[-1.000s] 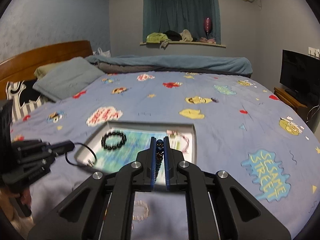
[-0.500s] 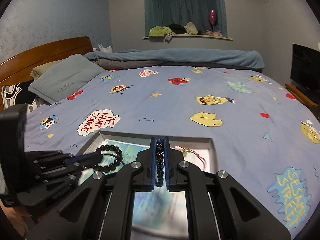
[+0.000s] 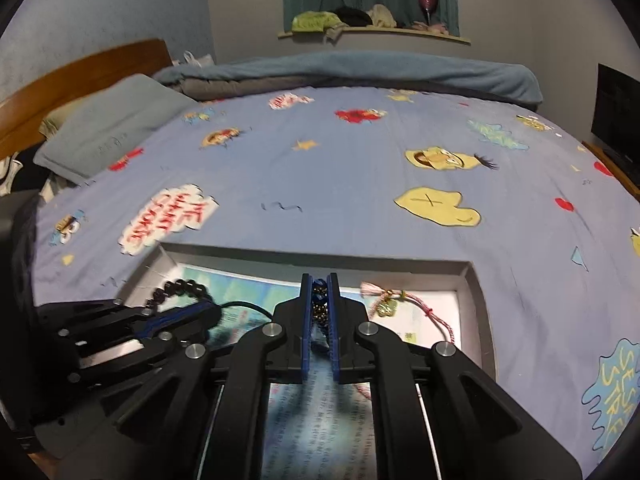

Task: Organize jewelry
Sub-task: 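Carry hair tie and blue bracelet into the tray and open both tools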

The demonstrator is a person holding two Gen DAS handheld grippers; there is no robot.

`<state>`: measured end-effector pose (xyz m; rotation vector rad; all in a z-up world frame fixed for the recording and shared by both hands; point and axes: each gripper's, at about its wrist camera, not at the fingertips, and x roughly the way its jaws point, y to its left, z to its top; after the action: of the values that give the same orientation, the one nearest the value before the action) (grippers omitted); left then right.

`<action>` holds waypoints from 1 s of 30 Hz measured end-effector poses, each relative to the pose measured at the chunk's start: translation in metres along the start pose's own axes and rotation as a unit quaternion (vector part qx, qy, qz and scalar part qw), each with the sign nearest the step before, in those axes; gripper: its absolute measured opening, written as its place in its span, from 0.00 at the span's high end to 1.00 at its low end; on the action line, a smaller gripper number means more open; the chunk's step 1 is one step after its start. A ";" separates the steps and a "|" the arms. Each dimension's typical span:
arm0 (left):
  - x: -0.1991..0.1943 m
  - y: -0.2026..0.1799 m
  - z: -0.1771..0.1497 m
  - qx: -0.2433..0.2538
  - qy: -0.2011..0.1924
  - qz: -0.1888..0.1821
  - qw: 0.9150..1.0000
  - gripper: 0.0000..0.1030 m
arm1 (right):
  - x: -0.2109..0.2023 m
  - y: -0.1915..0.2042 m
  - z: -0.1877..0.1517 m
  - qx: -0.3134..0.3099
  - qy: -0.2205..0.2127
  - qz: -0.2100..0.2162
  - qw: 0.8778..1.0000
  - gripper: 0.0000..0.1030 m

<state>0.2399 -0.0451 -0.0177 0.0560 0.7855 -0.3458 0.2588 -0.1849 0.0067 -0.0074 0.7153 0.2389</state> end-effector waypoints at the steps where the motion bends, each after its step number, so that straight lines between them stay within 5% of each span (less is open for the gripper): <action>1: 0.000 0.001 0.000 -0.001 0.001 0.001 1.000 0.96 | 0.003 -0.001 -0.001 0.002 0.008 -0.005 1.000 0.93; 25: 0.013 0.006 -0.003 -0.015 0.035 0.009 0.999 0.96 | 0.019 -0.019 -0.008 0.046 0.048 0.020 0.998 0.93; 30: 0.010 0.008 -0.003 -0.022 0.030 0.010 0.999 0.83 | 0.017 -0.020 -0.008 0.052 0.046 0.022 0.997 0.92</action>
<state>0.2474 -0.0401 -0.0277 0.0338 0.8520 -0.3087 0.2703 -0.2019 -0.0117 0.0977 0.8191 0.2437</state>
